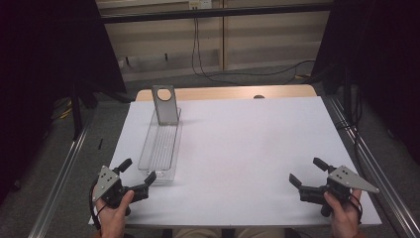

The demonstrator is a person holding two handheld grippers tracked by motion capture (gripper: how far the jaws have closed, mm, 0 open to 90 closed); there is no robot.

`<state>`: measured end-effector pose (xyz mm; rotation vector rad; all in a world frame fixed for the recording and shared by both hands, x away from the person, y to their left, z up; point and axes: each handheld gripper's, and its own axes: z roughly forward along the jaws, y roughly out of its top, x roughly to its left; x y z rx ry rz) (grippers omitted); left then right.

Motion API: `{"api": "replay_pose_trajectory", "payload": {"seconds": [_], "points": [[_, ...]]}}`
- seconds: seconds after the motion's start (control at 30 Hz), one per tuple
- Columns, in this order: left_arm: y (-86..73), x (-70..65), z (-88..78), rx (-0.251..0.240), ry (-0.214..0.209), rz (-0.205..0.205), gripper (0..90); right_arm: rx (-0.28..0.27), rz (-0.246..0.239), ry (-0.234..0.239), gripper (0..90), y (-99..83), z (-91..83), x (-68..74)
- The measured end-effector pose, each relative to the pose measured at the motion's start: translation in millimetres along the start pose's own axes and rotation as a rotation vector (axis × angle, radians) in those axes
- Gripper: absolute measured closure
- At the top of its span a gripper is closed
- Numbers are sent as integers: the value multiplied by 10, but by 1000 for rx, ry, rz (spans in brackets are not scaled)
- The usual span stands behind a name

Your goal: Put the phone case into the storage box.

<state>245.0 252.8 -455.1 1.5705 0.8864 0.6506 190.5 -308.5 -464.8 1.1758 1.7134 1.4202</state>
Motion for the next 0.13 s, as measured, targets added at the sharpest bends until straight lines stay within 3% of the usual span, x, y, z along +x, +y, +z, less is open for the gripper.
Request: {"api": "replay_pose_trajectory", "payload": {"seconds": [0.13], "points": [[2, 4, 1, 7, -26, -6, 29, 1, -2, -2, 0, -2, -1, -1]]}}
